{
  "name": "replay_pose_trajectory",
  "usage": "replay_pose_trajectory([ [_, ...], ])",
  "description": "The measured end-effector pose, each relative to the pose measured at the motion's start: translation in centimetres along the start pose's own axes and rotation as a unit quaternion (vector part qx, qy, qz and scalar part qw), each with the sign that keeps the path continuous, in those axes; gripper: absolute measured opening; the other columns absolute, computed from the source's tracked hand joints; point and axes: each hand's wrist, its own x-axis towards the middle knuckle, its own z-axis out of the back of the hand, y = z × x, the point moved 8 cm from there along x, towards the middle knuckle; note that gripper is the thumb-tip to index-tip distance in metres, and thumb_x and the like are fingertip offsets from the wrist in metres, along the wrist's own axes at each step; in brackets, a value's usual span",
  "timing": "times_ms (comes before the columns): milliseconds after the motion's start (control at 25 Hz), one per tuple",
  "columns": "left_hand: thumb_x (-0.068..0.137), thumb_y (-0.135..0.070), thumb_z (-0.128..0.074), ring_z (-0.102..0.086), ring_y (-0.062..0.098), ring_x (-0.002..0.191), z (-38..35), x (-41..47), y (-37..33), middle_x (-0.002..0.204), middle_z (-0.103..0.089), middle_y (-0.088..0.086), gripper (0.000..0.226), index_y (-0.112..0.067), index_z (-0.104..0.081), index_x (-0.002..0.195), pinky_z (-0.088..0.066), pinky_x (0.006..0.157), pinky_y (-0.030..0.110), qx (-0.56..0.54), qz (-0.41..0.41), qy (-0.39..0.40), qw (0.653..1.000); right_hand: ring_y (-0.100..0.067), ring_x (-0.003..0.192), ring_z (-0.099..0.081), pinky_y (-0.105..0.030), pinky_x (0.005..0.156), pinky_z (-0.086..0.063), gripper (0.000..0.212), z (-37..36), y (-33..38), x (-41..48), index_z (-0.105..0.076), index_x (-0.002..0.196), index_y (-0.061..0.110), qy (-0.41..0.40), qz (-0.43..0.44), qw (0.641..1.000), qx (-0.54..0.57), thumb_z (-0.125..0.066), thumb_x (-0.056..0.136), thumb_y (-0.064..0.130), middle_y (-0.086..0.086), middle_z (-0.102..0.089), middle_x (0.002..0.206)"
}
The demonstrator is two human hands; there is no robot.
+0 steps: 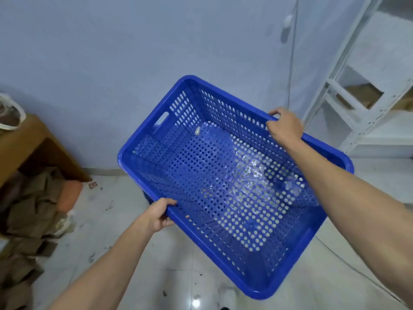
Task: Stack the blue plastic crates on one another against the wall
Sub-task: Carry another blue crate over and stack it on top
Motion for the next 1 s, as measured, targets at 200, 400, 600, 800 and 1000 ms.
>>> replay_pose_trajectory([
  [200, 0.093, -0.005, -0.051, -0.073, 0.04, 0.082, -0.5, 2.0, -5.6, 0.123, -0.068, 0.021, 0.039, -0.004, -0.05, 0.131, -0.061, 0.05, 0.042, -0.06, -0.025, -0.031, 0.997, -0.027, 0.094, -0.065, -0.039, 0.09, -0.049, 0.038, -3.9, 6.8, 7.9, -0.066, 0.106, 0.032, 0.039, 0.06, 0.997, 0.002, -0.053, 0.074, 0.016, -0.004, -0.073, 0.093],
  [400, 0.092, -0.007, -0.054, -0.075, 0.04, 0.07, 1.5, 5.9, -9.5, 0.108, -0.071, 0.017, 0.041, -0.008, -0.048, 0.134, -0.062, 0.051, 0.043, -0.107, -0.018, -0.065, 0.992, -0.028, 0.107, -0.061, -0.04, 0.095, -0.042, 0.041, -9.7, 13.3, 13.8, -0.065, 0.114, 0.031, 0.087, 0.103, 0.991, -0.006, -0.051, 0.08, 0.013, -0.005, -0.071, 0.107],
  [600, 0.092, -0.005, -0.054, -0.073, 0.041, 0.091, 3.3, 8.3, -13.3, 0.113, -0.071, 0.017, 0.041, -0.007, -0.049, 0.133, -0.059, 0.048, 0.037, -0.148, -0.015, -0.069, 0.986, -0.029, 0.118, -0.055, -0.04, 0.099, -0.038, 0.039, -14.9, 19.2, 17.4, -0.065, 0.119, 0.03, 0.084, 0.107, 0.989, -0.058, -0.05, 0.088, 0.011, -0.005, -0.067, 0.121],
  [800, 0.092, -0.004, -0.052, -0.072, 0.041, 0.091, 3.8, 11.3, -15.6, 0.111, -0.072, 0.021, 0.038, -0.004, -0.051, 0.13, -0.06, 0.048, 0.041, -0.186, -0.007, -0.079, 0.979, -0.033, 0.12, -0.052, -0.044, 0.101, -0.038, 0.039, -20.7, 23.1, 21.4, -0.064, 0.122, 0.028, 0.083, 0.117, 0.984, -0.104, -0.053, 0.088, 0.011, -0.011, -0.063, 0.126],
  [1000, 0.089, -0.003, -0.055, -0.072, 0.048, 0.093, 2.1, 13.9, -17.0, 0.112, -0.071, 0.022, 0.041, -0.006, -0.051, 0.13, -0.061, 0.063, 0.048, -0.25, -0.009, -0.082, 0.965, -0.037, 0.124, -0.046, -0.046, 0.104, -0.036, 0.041, -25.6, 25.7, 25.1, -0.059, 0.129, 0.024, 0.108, 0.155, 0.973, -0.134, -0.052, 0.09, 0.015, -0.018, -0.053, 0.133],
])
